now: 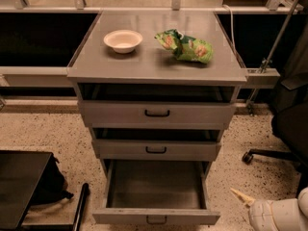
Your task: Close bottom drawer
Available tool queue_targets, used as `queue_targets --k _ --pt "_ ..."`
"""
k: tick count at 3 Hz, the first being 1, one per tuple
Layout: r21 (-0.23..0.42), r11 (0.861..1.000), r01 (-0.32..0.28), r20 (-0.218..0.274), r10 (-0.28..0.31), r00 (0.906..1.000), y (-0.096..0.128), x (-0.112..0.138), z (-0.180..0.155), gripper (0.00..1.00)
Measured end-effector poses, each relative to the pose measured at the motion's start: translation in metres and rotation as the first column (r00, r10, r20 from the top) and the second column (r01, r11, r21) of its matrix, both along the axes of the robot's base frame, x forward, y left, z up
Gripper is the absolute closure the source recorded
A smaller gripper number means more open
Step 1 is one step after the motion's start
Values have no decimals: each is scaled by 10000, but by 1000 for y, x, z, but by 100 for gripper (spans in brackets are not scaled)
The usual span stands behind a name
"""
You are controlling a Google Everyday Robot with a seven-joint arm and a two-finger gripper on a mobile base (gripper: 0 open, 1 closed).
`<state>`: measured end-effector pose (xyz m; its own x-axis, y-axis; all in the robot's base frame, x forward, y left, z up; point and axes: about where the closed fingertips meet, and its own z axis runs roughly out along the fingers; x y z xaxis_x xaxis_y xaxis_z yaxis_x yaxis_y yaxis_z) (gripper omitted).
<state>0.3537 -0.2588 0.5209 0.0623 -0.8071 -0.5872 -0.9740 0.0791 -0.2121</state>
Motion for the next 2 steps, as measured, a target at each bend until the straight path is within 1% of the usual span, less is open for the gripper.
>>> queue_targets --k 1,2 --pt "487 9986 222 389 -241 9990 -20 -5 -25 0" --pt "1653 9853 426 1254 -638 9901 -56 -8 -60 0"
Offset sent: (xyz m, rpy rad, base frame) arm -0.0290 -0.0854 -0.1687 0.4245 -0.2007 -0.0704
